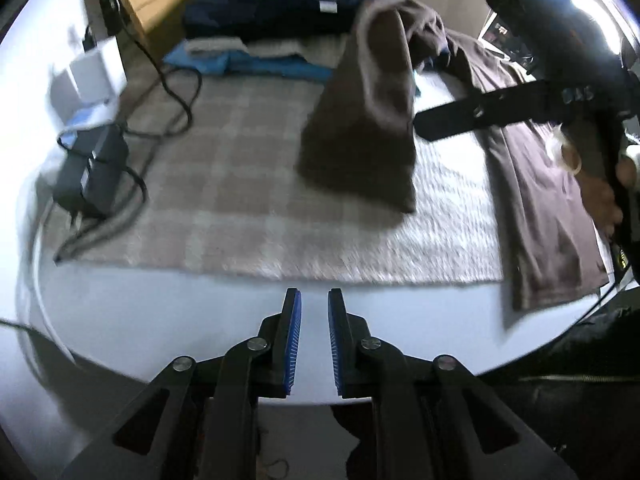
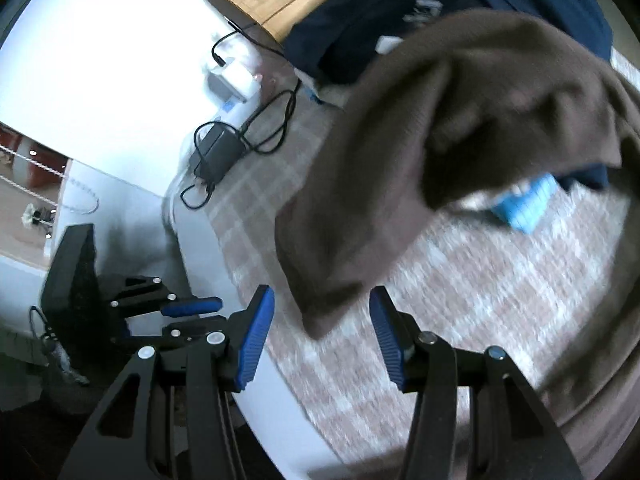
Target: Fold clothes
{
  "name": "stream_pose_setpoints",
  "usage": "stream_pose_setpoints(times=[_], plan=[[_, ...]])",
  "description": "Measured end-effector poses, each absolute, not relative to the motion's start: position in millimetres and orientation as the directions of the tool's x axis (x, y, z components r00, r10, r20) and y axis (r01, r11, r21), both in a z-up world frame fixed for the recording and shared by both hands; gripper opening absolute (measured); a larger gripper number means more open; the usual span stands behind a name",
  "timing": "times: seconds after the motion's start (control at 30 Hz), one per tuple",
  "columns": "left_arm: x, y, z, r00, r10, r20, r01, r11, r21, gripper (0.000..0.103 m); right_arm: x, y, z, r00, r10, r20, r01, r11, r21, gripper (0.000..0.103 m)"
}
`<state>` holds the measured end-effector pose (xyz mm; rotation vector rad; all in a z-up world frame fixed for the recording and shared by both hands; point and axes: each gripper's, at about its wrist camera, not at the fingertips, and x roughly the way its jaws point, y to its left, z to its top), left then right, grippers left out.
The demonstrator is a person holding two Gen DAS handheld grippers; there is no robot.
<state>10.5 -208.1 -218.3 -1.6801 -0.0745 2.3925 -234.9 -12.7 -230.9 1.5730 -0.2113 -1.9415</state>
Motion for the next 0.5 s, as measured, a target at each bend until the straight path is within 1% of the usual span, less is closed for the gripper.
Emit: stream_pose_setpoints(times=[0.07,0.13,0.17,0.2,0.3,0.33,0.37,0.4,0.5], plan=[[1.2,-209.7,-214.8,-0.338,0.205,-0.918,-0.173,-0.973,-0.154,0.015,-239.8,-19.5,-231.9,-0.109,-0.549,-0.829,0.356,-0.800,0.483,0.048],[-7.9,-211.0,-211.4,-0.349,0.222,-0.910,-0.192,-0.968,-0.163,0.015,-239.3,-20.4,-233.5,-0.113,-0.542,-0.833,0.366,-0.802,0.472,0.018],[-11.9,-211.6,-209.7,-0.354,0.234,-0.905,-0.202,-0.964,-0.171,0.015,-237.1,-14.7,-233.1,-0.112,-0.550,-0.827,0.358,-0.799,0.483,0.007],[-15.8,-212.1,-208.0,-0.359,0.246,-0.900,-0.211,-0.961,-0.178,0.015,-234.2,-7.0,-231.9,-0.116,-0.564,-0.818,0.345,-0.795,0.499,0.007],[-28.9,-209.7,-204.9,-0.365,0.265,-0.892,-0.260,-0.950,-0.175,0.023,-223.4,21.4,-228.2,-0.144,-0.576,-0.805,0.308,-0.799,0.517,0.007],[-34.0,-208.5,-205.8,-0.360,0.275,-0.892,-0.275,-0.944,-0.180,0.023,-220.9,29.8,-228.9,-0.153,-0.561,-0.813,0.292,-0.812,0.506,0.007],[-39.9,-206.4,-206.7,-0.350,0.292,-0.890,-0.291,-0.937,-0.193,0.023,-218.5,42.2,-231.6,-0.157,-0.572,-0.805,0.259,-0.811,0.525,0.007],[-46.3,-204.1,-208.4,-0.340,0.320,-0.884,-0.305,-0.927,-0.218,0.023,-217.6,51.4,-234.3,-0.159,-0.596,-0.787,0.228,-0.798,0.558,0.007],[-64.6,-194.8,-217.4,-0.287,0.426,-0.858,-0.331,-0.885,-0.328,0.030,-215.8,73.5,-242.2,-0.178,-0.673,-0.718,0.132,-0.739,0.661,0.007]])
